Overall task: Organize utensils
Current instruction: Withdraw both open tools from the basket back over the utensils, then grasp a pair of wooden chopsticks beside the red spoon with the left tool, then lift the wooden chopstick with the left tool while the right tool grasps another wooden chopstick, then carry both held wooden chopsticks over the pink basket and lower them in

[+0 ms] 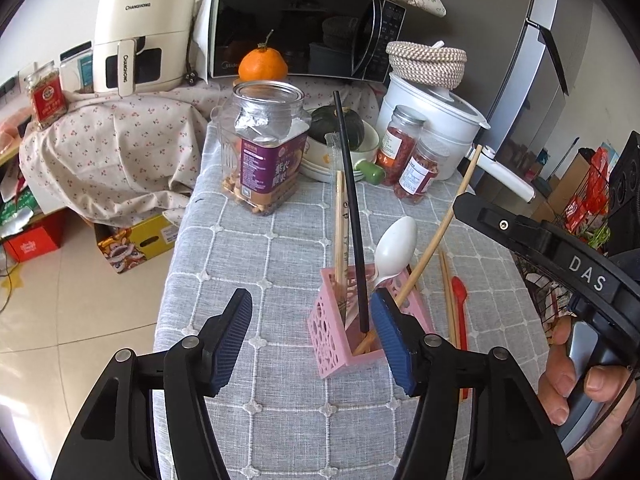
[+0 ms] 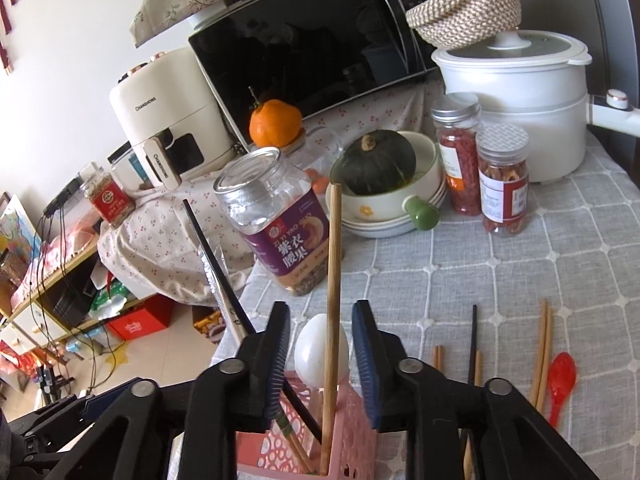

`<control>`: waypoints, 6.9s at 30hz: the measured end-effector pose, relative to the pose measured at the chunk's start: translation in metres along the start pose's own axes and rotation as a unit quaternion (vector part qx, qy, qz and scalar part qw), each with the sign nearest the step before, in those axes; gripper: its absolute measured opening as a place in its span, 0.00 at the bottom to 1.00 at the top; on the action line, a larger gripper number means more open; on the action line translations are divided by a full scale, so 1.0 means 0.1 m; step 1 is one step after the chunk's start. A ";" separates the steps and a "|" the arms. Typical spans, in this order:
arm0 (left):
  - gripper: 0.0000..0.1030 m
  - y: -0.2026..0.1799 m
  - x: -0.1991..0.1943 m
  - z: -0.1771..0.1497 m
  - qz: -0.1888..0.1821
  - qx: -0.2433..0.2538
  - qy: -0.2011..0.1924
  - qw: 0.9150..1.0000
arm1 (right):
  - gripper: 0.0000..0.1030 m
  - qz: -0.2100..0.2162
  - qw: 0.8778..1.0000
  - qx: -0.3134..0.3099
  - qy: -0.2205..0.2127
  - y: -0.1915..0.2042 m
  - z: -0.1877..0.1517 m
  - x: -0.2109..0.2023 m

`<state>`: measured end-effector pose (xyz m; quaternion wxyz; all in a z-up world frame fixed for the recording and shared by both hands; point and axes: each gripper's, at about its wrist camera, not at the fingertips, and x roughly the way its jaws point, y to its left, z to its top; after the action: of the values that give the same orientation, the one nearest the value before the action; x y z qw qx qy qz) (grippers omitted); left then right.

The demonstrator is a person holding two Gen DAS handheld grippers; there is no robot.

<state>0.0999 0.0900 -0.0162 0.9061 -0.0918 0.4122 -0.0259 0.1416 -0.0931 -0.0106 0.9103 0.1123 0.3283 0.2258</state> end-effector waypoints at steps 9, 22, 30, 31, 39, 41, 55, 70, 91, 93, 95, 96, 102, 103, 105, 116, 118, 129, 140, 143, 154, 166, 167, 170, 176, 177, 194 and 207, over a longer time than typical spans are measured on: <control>0.72 -0.28 -0.07 -0.06 -0.019 0.020 0.014 1.000 | 0.63 -0.023 1.000 0.003 0.007 -0.26 0.04 -0.43; 0.74 -1.31 -0.02 -0.32 -0.051 0.112 0.049 0.991 | 0.74 -0.107 0.992 0.050 0.052 -1.16 -0.13 -0.94; 0.70 -1.95 0.46 -0.35 -0.046 0.153 0.101 0.982 | 0.77 -0.141 0.980 0.093 0.107 -1.68 -0.26 -1.05; 0.57 -2.02 0.57 -0.32 -0.043 0.157 0.106 0.981 | 0.77 -0.145 0.978 0.099 0.113 -1.74 -0.27 -1.07; 0.10 -2.16 1.58 -0.01 -0.041 0.096 0.175 0.979 | 0.77 -0.161 0.964 0.172 0.121 -2.25 -0.32 -1.14; 0.08 -2.18 1.75 0.05 -0.035 0.091 0.178 0.979 | 0.77 -0.166 0.961 0.186 0.123 -2.36 -0.32 -1.12; 0.06 -2.16 2.38 0.16 -0.014 0.076 0.220 0.972 | 0.77 -0.175 0.954 0.198 0.139 -2.54 -0.31 -1.01; 0.06 -2.19 1.99 0.05 -0.021 0.094 0.194 0.976 | 0.77 -0.174 0.957 0.184 0.144 -2.45 -0.30 -1.01; 0.06 -1.31 -0.15 -0.14 -0.088 0.091 0.022 0.992 | 0.77 -0.144 0.964 0.100 0.197 -1.53 -0.45 -0.41; 0.06 -1.20 -0.21 -0.15 -0.083 0.091 0.012 0.992 | 0.77 -0.145 0.964 0.091 0.204 -1.45 -0.48 -0.30; 0.06 -1.10 -0.26 -0.14 -0.084 0.084 0.005 0.993 | 0.77 -0.143 0.963 0.087 0.211 -1.39 -0.50 -0.17; 0.06 -1.04 -0.28 -0.15 -0.085 0.080 0.001 0.993 | 0.77 -0.142 0.962 0.086 0.216 -1.36 -0.52 -0.10; 0.06 -0.85 -0.33 -0.14 -0.089 0.069 -0.019 0.993 | 0.58 -0.123 0.956 0.087 0.253 -1.21 -0.61 0.35; 0.06 -0.83 -0.34 -0.14 -0.089 0.068 -0.021 0.993 | 0.55 -0.124 0.954 0.088 0.259 -1.21 -0.63 0.41; 0.06 -0.81 -0.33 -0.12 -0.090 0.067 -0.020 0.993 | 0.49 -0.126 0.951 0.089 0.266 -1.20 -0.65 0.51; 0.06 -0.72 -0.32 -0.10 -0.093 0.052 -0.021 0.994 | 0.29 -0.174 0.947 0.059 0.263 -1.10 -0.63 0.79; 0.06 -0.72 -0.31 -0.10 -0.093 0.053 -0.021 0.994 | 0.26 -0.187 0.943 0.060 0.269 -1.10 -0.64 0.79; 0.06 -0.71 -0.29 -0.09 -0.088 0.045 -0.023 0.995 | 0.22 -0.156 0.946 0.063 0.275 -1.05 -0.63 0.80; 0.06 -0.71 -0.27 -0.09 -0.088 0.041 -0.025 0.995 | 0.18 -0.185 0.936 0.012 0.299 -0.84 -0.67 0.95; 0.06 -0.70 -0.28 -0.08 -0.088 0.039 -0.028 0.995 | 0.18 -0.197 0.934 -0.031 0.297 -0.74 -0.72 0.98; 0.06 -0.55 -0.59 0.03 -0.104 0.025 -0.075 0.991 | 0.04 -0.115 0.966 0.080 0.218 -1.08 -0.41 0.49; 0.06 -0.43 -1.11 0.16 -0.077 -0.009 -0.264 0.961 | 0.04 -0.003 0.997 0.067 0.037 -0.68 -0.06 -0.71; 0.06 -0.43 -1.12 0.17 -0.071 -0.010 -0.276 0.958 | 0.05 0.001 0.997 0.067 0.024 -0.65 -0.08 -0.77; 0.06 -0.39 -1.09 0.20 -0.055 -0.021 -0.296 0.953 | 0.05 0.010 0.998 0.065 -0.004 -0.62 -0.03 -0.93; 0.06 -0.40 -0.76 0.26 -0.028 -0.018 -0.289 0.957 | 0.05 0.020 0.998 0.050 -0.015 -0.59 -0.01 -0.93; 0.06 -0.40 -0.71 0.27 -0.023 -0.014 -0.289 0.957 | 0.05 0.019 0.999 0.047 -0.015 -0.58 -0.01 -0.92; 0.06 -0.45 -0.42 0.28 0.008 0.008 -0.307 0.952 | 0.05 0.006 0.999 0.029 -0.013 -0.51 -0.03 -0.83; 0.07 -0.33 0.11 0.29 -0.010 -0.021 -0.166 0.986 | 0.05 0.003 0.999 0.026 -0.019 -0.51 -0.03 -0.83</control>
<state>0.1300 0.0607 0.0004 0.9594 -0.1180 0.2559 -0.0109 0.1001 -0.1774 0.0141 0.9125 0.1414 0.3161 0.2178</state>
